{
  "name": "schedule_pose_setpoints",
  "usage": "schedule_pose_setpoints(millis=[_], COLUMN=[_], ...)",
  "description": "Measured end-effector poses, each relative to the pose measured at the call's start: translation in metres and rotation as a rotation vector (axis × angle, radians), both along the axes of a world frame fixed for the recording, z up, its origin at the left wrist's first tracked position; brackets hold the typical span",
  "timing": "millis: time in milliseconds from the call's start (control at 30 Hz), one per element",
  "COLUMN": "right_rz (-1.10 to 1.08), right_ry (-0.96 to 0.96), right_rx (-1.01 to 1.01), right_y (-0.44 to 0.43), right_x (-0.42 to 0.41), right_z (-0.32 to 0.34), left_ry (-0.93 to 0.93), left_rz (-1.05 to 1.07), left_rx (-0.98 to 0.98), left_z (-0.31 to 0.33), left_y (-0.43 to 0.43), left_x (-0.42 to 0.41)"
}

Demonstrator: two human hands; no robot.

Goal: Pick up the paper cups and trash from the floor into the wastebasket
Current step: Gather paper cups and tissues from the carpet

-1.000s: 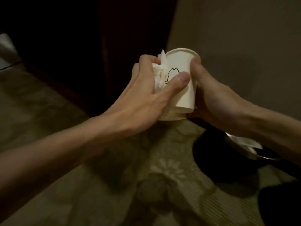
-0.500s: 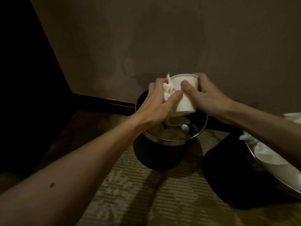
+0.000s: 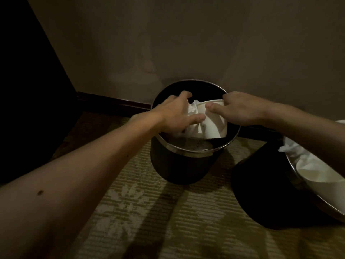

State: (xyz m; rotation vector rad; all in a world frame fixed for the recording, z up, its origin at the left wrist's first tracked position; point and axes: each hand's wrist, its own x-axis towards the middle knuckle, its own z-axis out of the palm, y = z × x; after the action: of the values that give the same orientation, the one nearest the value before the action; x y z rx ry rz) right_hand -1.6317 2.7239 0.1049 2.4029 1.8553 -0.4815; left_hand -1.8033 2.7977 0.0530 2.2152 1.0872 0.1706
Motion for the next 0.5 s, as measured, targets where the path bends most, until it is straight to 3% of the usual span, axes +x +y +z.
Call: schedule_pose_setpoints(millis=[100, 300, 400, 500], right_rz=[0.088, 0.143, 0.241, 0.441], right_ry=[-0.038, 0.310, 0.480, 0.629], right_rx=[0.124, 0.577, 0.608, 0.575], right_y=[-0.013, -0.055, -0.078, -0.091], right_x=[-0.002, -0.042, -0.090, -0.158], right_z=[0.007, 0.027, 0.028, 0.029], left_ry=[0.038, 0.026, 0.169, 0.297], left_rz=[-0.054, -0.008, -0.057, -0.083], left_rx=[0.026, 0.262, 0.519, 0.625], left_z=[0.020, 0.087, 0.128, 0.163], left_y=[-0.008, -0.042, -0.068, -0.104], left_x=[-0.010, -0.044, -0.093, -0.162])
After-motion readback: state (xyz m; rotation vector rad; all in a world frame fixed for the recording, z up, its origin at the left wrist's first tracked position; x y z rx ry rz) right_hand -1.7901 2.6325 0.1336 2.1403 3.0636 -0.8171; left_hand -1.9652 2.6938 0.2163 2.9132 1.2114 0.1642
